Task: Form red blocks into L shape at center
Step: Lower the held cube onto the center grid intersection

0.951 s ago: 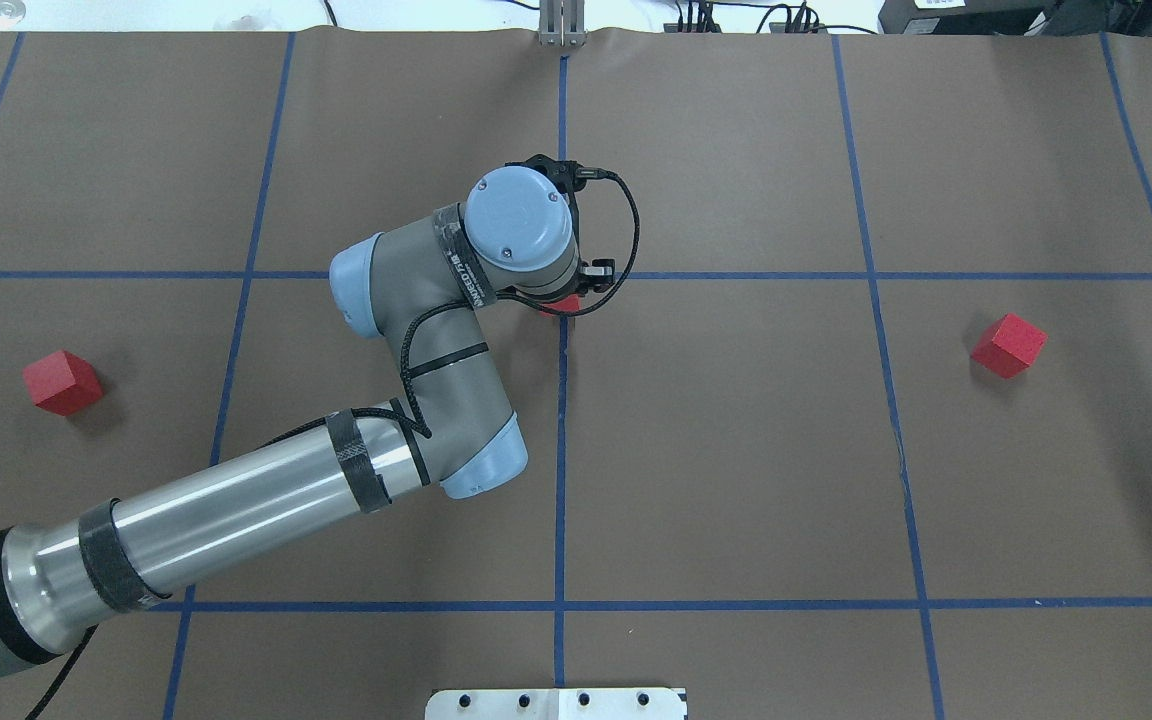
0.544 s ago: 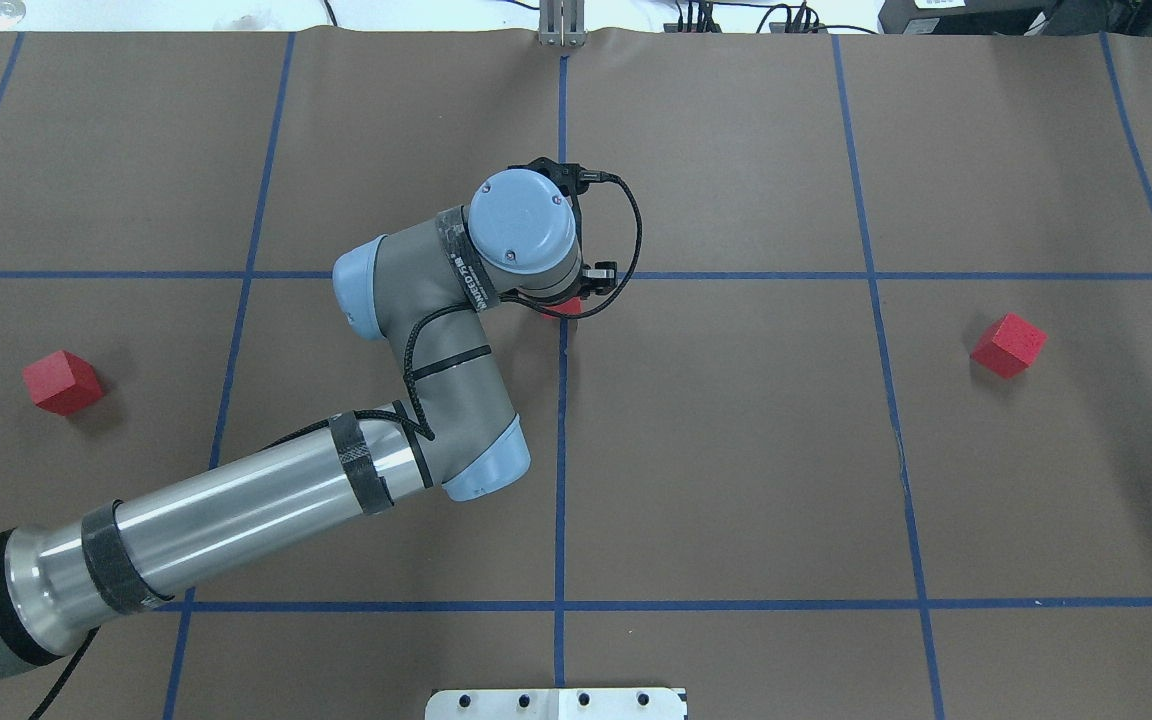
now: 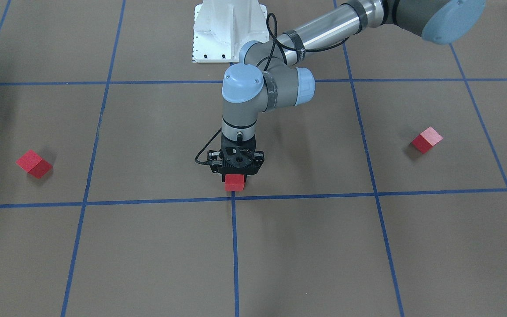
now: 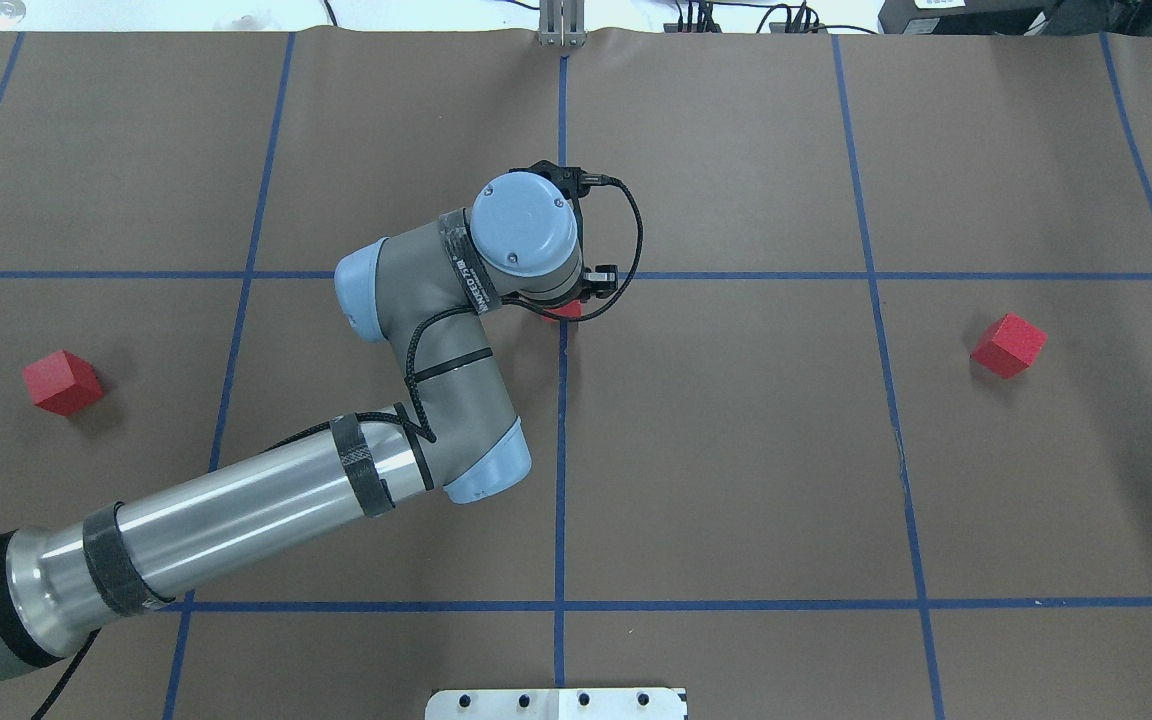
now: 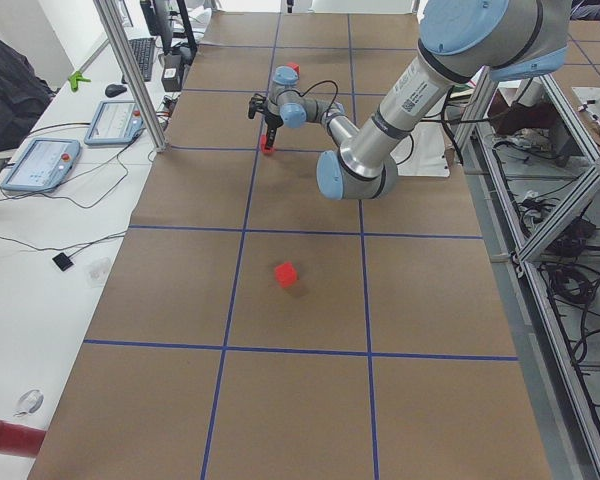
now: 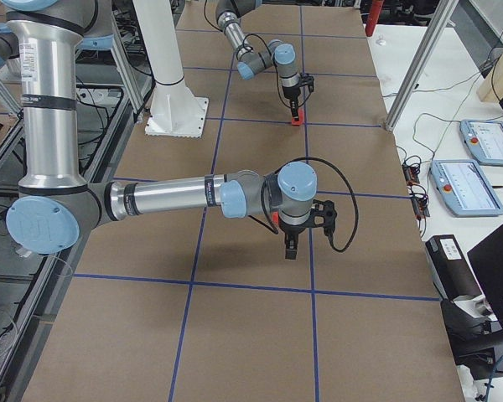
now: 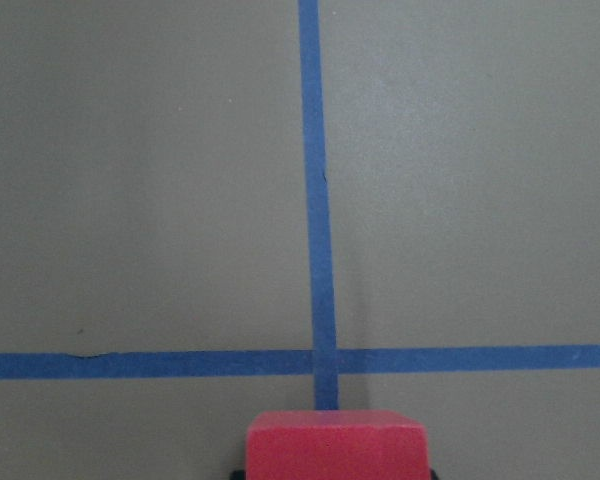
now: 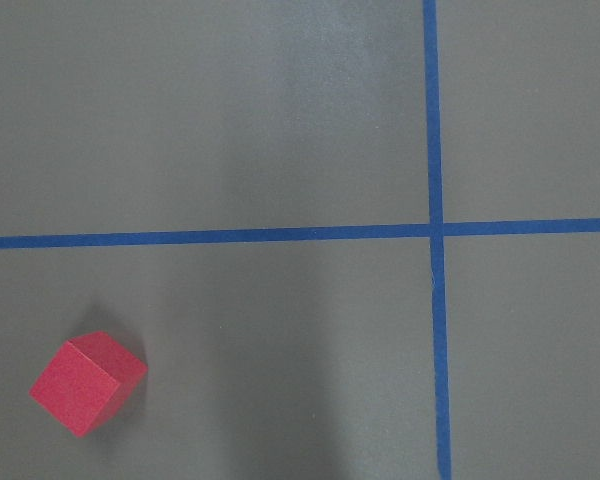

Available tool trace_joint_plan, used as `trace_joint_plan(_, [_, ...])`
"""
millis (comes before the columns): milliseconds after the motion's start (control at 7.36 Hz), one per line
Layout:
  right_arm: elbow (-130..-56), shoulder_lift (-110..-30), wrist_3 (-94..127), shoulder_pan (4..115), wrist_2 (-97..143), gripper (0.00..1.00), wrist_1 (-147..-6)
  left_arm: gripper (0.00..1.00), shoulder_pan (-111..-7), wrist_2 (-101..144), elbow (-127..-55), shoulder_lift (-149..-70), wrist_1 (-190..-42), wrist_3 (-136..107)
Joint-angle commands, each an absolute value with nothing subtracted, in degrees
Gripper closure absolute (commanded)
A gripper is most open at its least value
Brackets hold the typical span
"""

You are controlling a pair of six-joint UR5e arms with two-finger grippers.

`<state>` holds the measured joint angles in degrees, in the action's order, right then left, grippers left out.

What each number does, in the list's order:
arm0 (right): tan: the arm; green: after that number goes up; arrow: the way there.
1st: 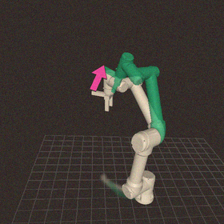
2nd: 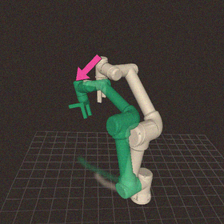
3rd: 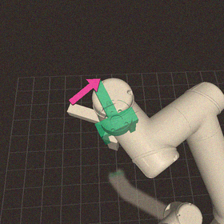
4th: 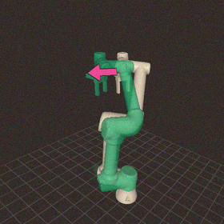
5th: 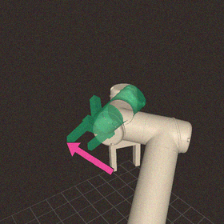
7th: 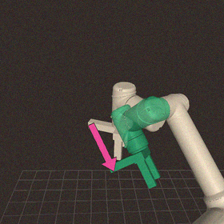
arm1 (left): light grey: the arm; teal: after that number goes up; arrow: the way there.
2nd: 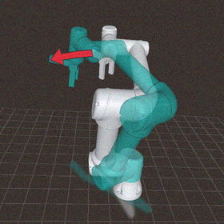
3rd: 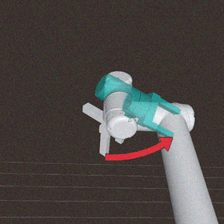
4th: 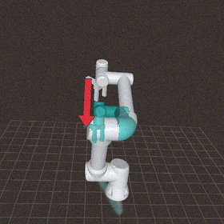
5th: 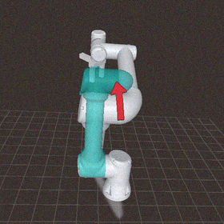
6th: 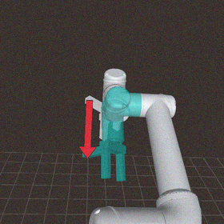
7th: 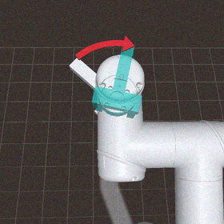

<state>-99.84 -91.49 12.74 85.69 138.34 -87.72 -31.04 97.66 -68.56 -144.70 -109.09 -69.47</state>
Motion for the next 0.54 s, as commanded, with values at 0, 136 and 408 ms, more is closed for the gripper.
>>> trace_joint_plan(0, [-99.8,-91.6,12.7,85.7,138.3,0.01,-87.7,0.53,-31.0,97.7,-68.6,-144.8,-109.1,-69.3])
trace_joint_plan(136, [-99.8,-91.6,12.7,85.7,138.3,0.01,-87.7,0.46,-30.9,97.7,-68.6,-144.8,-109.1,-69.3])
trace_joint_plan(408, [-99.8,-91.6,12.7,85.7,138.4,0.01,-87.7,0.45,-30.9,97.7,-68.6,-144.7,-109.0,-69.3])
